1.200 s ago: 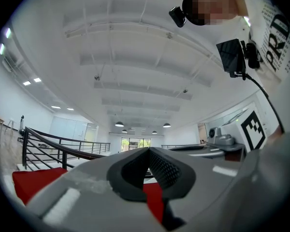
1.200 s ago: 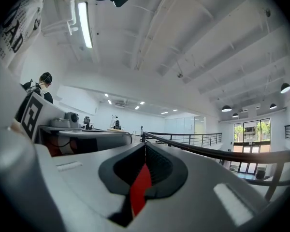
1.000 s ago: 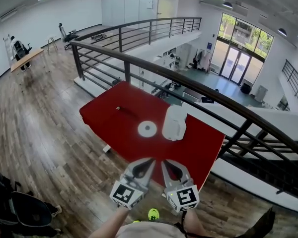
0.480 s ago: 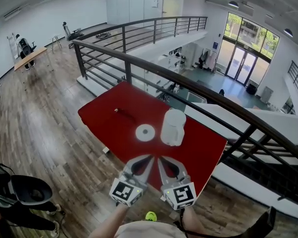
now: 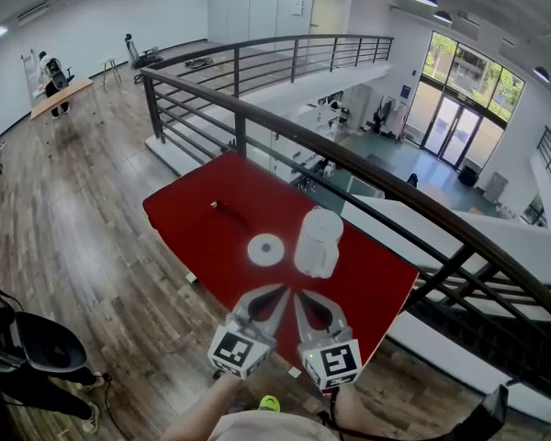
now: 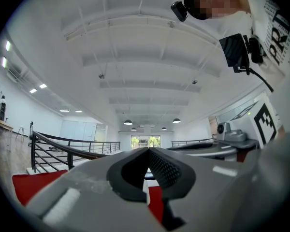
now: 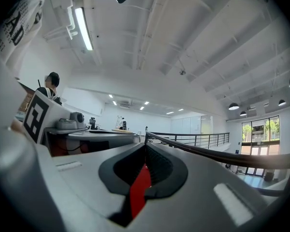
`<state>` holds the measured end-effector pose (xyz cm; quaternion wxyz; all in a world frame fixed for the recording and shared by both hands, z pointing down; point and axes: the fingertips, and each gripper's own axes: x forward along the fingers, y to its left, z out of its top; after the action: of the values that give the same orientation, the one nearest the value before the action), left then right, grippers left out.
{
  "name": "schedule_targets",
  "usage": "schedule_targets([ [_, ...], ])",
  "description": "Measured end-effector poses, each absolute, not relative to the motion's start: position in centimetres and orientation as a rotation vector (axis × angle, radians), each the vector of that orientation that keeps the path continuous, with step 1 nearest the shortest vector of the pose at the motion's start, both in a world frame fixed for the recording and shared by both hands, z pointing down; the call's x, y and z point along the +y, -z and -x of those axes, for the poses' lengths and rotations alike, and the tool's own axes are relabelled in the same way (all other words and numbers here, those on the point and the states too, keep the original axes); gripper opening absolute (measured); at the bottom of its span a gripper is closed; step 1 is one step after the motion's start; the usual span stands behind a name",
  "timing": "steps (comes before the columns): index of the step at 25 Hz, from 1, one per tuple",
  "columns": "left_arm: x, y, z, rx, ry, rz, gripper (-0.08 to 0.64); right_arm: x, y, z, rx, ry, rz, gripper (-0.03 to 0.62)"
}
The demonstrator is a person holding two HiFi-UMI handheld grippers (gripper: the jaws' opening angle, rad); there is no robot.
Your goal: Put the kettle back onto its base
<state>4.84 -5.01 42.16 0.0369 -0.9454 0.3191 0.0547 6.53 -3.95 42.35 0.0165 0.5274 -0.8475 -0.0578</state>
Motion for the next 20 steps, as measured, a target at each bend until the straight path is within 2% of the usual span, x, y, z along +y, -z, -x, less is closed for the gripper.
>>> schedule_targets([
  [5, -6.0, -40.9, -4.9, 1.005, -0.259, 2.909, -0.008, -5.0, -42.5, -6.5, -2.626, 0.167, -1.649, 0.009],
  [11, -8.3, -43.1, -4.5, 0.956, -0.163, 2.927, -0.008, -6.9, -43.2, -6.5, -2.596, 0.143, -1.688, 0.009],
  [20, -12.6, -42.0, -4.1, 0.863, -0.183, 2.955, -0.008, -11.3, -42.9, -7.0, -2.475, 0.104, -1.822, 0.009],
])
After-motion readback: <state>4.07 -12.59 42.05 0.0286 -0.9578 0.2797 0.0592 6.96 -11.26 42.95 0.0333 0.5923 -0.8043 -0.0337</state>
